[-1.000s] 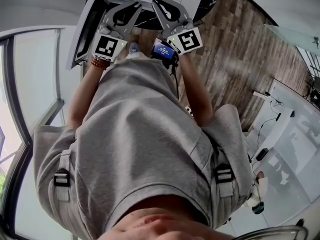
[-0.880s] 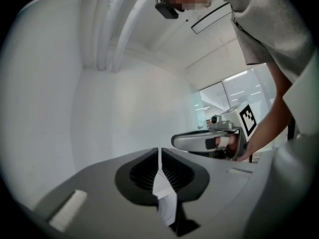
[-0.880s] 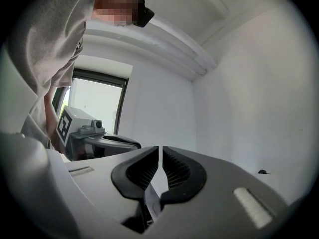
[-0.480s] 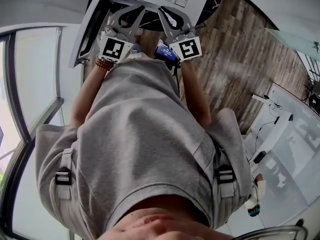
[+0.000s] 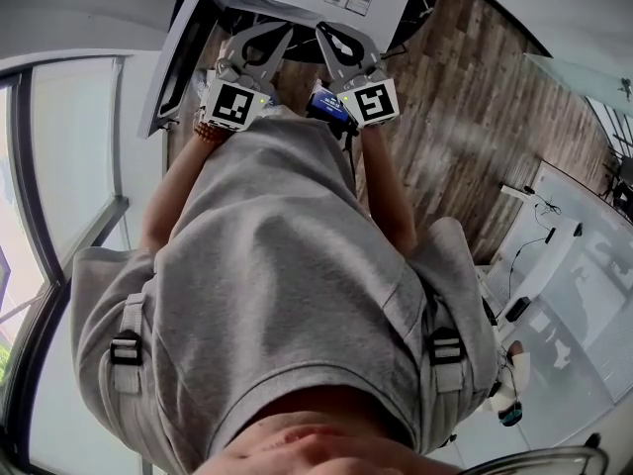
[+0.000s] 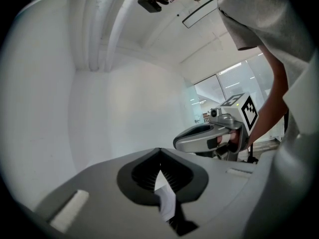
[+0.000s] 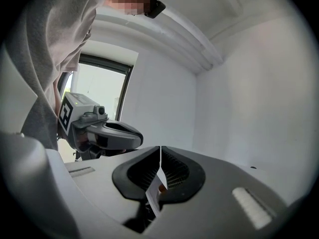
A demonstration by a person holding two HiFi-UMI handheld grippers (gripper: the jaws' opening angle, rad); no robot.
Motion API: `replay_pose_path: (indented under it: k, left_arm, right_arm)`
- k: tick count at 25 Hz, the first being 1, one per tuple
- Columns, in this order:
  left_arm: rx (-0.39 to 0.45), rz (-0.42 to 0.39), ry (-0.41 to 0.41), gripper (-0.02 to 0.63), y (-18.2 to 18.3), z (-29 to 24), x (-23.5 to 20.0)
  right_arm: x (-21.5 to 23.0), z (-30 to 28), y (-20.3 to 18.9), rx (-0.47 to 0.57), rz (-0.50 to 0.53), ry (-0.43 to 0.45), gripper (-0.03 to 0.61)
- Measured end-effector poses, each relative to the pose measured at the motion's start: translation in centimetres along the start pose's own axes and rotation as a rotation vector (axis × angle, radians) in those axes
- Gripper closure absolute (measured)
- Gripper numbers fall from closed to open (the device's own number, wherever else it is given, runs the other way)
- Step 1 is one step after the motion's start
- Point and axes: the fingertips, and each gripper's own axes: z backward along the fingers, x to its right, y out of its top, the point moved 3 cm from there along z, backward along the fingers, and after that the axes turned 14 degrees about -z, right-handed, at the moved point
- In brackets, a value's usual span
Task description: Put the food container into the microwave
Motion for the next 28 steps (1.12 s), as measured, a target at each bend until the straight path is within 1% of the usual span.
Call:
replay_pose_path:
  k: [7,15,20,28]
  left_arm:
    - [-0.002,-0.019,-0.006,0.614,-0.3,0.07,-0.01]
    - [0.013,-0.016,-0.003,0.614,-0.06,0.02,0.22]
    - [0.004,-0.023,-0.004,0.612,-0.31,0.12,0.38]
    - [0.009,-0.013,-0.004,0.614,-0.24,0.04,0.5]
  right_arm:
    - [-0.12,0.52,-0.3,-0.007,0.008,-0.015,0.564]
    - [-0.46,0.86,-0.52,-0.009,0.012,-0.017,0.565]
    - [-0.5,0.99,-0.66,-0.008,0.008,-0.019,0.565]
    - [-0.51,0.93,-0.78,-0.005,0.014,-0.02,0.565]
